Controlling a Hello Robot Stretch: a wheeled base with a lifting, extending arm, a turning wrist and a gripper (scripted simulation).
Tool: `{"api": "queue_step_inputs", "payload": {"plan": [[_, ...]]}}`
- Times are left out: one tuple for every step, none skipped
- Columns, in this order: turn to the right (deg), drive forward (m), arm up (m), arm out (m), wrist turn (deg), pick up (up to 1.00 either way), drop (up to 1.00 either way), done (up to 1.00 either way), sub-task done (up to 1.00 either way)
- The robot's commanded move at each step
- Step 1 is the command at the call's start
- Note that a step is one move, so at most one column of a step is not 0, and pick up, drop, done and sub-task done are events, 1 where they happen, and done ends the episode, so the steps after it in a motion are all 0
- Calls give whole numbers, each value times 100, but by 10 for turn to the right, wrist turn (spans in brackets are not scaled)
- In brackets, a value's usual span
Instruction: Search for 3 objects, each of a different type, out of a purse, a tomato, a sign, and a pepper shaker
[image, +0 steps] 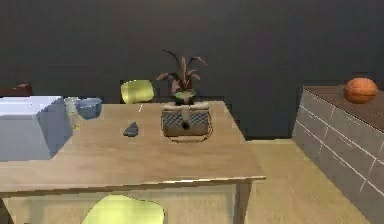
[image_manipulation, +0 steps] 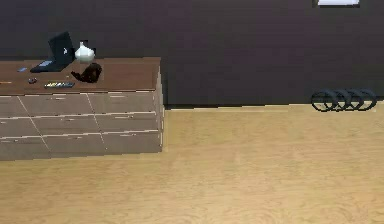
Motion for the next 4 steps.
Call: {"api": "queue_step_inputs", "payload": {"plan": [[-450,0,0,0,0,0,0,0,0],[-450,0,0,0,0,0,0,0,0],[-450,0,0,0,0,0,0,0,0],[-240,0,0,0,0,0,0,0,0]]}}
